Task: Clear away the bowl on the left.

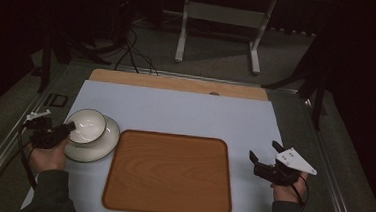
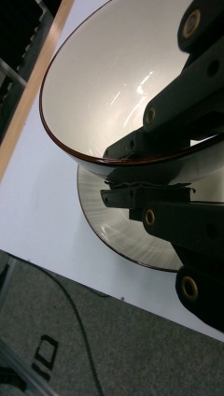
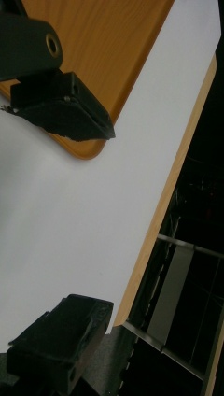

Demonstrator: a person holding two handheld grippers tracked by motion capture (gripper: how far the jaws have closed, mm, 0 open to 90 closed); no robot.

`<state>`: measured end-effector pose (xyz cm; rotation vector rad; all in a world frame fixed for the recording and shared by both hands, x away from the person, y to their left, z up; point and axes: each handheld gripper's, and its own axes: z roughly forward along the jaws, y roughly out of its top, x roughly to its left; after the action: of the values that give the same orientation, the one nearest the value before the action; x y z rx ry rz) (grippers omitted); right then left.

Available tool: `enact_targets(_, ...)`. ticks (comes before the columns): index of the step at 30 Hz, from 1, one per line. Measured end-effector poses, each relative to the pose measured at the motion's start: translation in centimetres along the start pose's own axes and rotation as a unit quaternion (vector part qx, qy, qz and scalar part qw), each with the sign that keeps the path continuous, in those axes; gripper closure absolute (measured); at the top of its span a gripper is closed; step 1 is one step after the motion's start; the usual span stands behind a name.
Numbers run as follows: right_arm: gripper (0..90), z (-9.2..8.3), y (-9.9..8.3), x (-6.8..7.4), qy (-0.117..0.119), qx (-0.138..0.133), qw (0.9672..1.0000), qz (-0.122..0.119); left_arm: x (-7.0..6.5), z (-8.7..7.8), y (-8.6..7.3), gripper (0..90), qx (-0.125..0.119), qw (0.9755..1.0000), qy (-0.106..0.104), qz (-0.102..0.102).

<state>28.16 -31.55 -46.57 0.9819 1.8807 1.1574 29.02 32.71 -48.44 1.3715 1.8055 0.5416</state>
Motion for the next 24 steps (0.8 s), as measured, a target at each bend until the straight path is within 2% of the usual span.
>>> enact_targets(15,14.2,0.0,0.0,-0.1,-0.003,-0.003,1.0000,0.002,-1.4,-1.4,0.8,80.9,-0.029,0.9996,-0.006,0.007)
enact_targets(24,14.2,-0.1,0.0,-0.1,-0.004,-0.004,1.0000,0.002,-2.4,-1.9,1.0,80.9,-0.033,0.9993,-0.007,0.017)
